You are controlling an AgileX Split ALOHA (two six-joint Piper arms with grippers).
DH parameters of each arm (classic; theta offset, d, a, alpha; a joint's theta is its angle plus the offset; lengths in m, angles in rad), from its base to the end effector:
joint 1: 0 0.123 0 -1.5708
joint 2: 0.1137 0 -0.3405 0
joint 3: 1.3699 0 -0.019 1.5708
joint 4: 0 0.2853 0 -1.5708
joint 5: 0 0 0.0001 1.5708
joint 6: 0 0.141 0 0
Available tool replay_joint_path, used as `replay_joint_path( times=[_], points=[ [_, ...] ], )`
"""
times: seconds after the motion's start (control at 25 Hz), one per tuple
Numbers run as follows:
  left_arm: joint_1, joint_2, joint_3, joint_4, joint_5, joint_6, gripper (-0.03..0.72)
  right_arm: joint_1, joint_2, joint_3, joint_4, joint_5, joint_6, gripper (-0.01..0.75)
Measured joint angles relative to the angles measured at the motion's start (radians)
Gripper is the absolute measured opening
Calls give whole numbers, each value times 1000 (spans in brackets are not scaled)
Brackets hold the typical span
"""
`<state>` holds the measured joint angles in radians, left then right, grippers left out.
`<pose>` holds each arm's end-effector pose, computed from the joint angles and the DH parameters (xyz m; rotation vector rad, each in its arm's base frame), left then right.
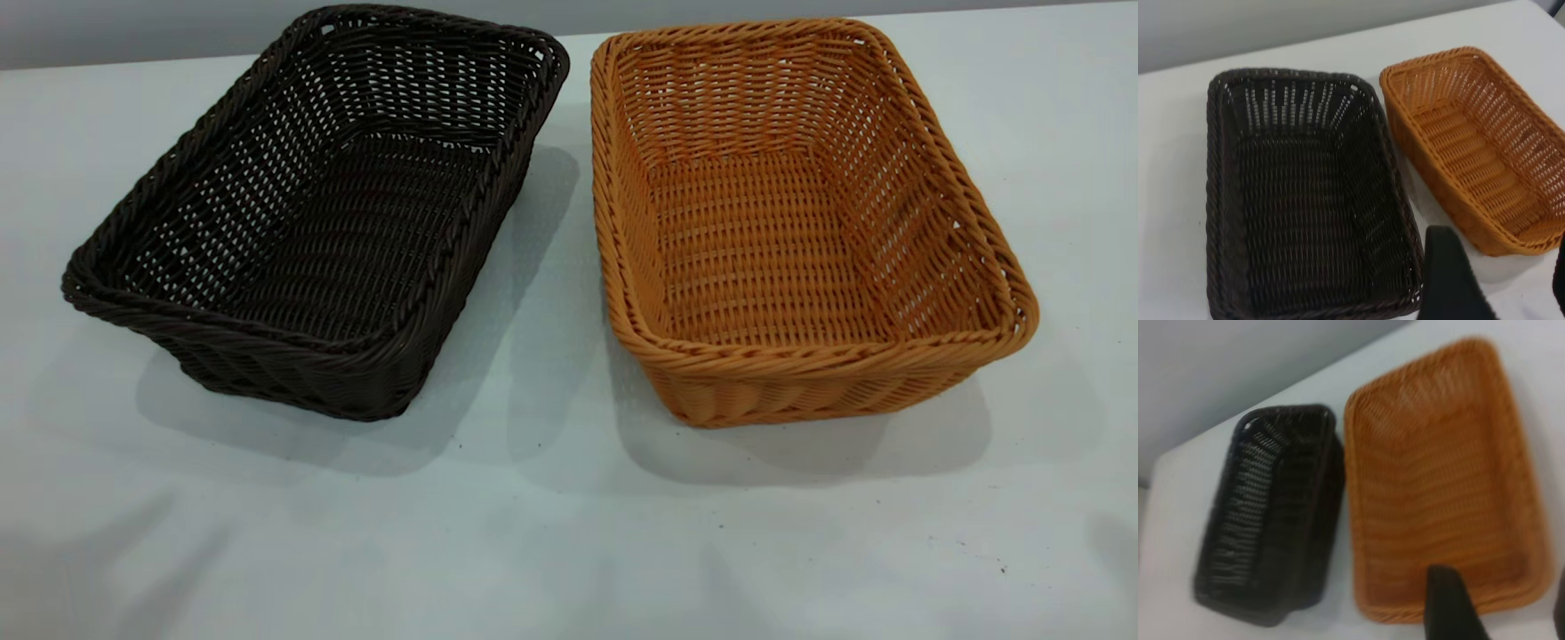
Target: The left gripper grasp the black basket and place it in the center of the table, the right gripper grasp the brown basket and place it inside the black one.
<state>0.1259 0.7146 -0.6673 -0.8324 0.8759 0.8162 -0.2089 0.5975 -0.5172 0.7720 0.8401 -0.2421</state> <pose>0.1560 -0.0610 0.3350 0.4085 2.0795 -0.4713 0.1343 0.0465 0.2916 0.3003 2.1870 0.6779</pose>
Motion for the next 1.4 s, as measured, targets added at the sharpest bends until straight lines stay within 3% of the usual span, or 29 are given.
replay_joint_path(
  times=[0.36,0.64,0.88,1.04,1.24,1.4],
  points=[
    [0,71,0,0,-102,72,344,8,275,1,274,38,11,337],
    [0,128,0,0,-163,102,344,184,467,1,517,-51,70,337],
    [0,153,0,-1,-181,102,344,386,627,1,554,-210,281,337],
    [0,160,0,-1,-186,101,344,487,716,1,582,-221,418,337],
    [0,160,0,0,-197,97,344,548,800,1,649,-248,531,337],
    [0,167,0,0,-197,96,344,552,870,1,719,-259,543,337]
  ],
)
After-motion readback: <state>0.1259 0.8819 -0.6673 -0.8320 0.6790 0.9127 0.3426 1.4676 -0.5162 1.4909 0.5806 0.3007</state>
